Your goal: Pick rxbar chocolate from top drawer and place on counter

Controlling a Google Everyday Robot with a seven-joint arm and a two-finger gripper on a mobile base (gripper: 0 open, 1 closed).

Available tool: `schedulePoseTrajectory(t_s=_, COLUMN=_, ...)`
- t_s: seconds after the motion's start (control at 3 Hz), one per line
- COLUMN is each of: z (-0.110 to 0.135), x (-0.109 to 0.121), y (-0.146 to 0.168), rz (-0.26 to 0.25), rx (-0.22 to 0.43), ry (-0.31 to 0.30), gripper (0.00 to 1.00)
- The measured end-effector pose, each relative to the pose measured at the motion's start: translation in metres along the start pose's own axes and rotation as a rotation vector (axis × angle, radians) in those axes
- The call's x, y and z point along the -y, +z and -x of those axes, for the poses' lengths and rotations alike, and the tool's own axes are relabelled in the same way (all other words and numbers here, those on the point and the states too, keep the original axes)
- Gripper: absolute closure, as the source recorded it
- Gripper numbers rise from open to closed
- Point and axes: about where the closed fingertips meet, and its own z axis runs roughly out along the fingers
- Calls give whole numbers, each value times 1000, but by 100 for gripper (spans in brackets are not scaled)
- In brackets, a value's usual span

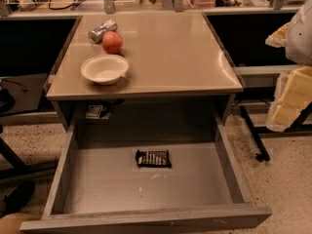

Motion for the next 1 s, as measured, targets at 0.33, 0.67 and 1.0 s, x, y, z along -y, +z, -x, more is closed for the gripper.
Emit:
schedulePoseTrajectory(t_s=0.33, z=0, x=0, y=0, rz=0, rx=0, ry=0, gripper=0)
schedulePoseTrajectory(t_s=0.67, z=2, x=1, y=8, rz=-8, rx=15, ry=3, gripper=0)
schedulePoseTrajectory(t_s=1.0, z=18, x=2, y=41, rz=21, rx=30, ry=-33, gripper=0)
